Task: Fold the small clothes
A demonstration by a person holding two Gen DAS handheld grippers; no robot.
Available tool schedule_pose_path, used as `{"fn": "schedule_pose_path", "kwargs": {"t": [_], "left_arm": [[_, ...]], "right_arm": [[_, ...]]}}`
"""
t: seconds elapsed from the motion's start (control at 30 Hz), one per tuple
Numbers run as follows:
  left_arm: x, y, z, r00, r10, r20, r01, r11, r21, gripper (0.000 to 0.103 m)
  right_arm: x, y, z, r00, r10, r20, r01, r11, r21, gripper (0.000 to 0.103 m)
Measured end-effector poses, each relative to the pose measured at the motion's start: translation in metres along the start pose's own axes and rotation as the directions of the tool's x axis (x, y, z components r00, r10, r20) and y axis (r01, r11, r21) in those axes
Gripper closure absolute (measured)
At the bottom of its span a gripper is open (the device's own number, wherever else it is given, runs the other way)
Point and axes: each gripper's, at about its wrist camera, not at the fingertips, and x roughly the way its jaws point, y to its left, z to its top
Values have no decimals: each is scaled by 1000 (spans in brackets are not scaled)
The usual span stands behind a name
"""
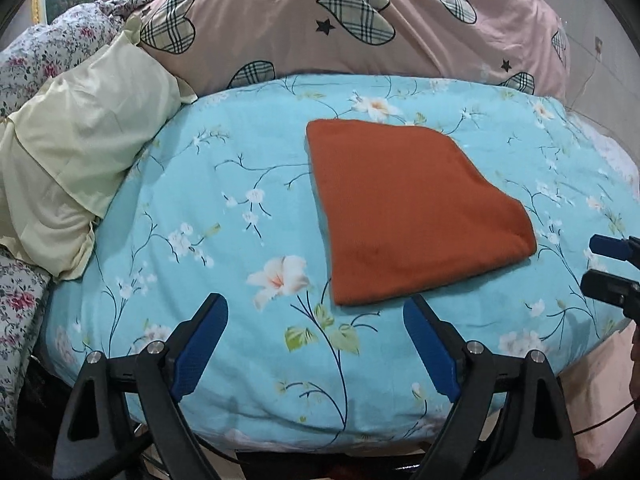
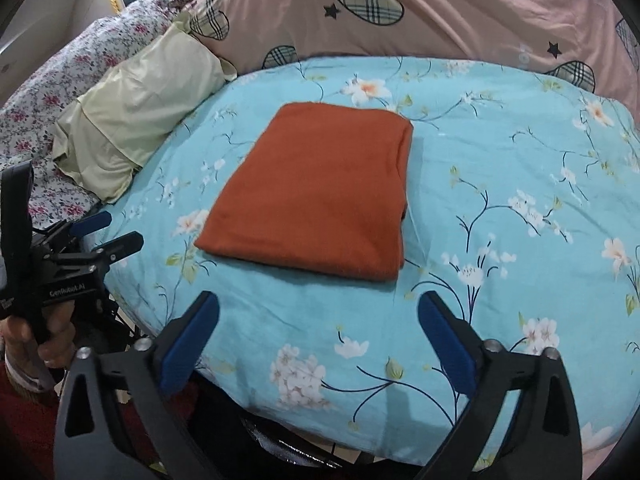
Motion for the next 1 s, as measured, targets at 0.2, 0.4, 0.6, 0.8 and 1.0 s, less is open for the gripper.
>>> {"fn": "schedule_pose_path", "kwargs": {"t": [0.2, 0.4, 0.6, 0.8, 1.0], "left_arm": [[26, -6, -6, 998, 23, -50, -23, 1000, 7, 13], [47, -14, -7, 996, 41, -74, -39, 999, 27, 13], [45, -14, 4, 998, 37, -60, -36, 999, 21, 13], [39, -15, 21, 999, 42, -26, -42, 999, 16, 13], [40, -16, 31, 999, 44, -26, -44, 999, 7, 13]], "right_arm": [[24, -2, -6, 999, 4, -53, -3, 1000, 15, 1], [46, 0, -3, 996, 12, -84, -11, 1000, 12, 1], [53, 2, 7, 996, 11, -88, -12, 1000, -5, 1], [44, 1, 25, 998, 4, -61, -6, 999, -33, 1], [42, -6, 42, 999, 10, -43, -12, 1000, -28, 1]]}}
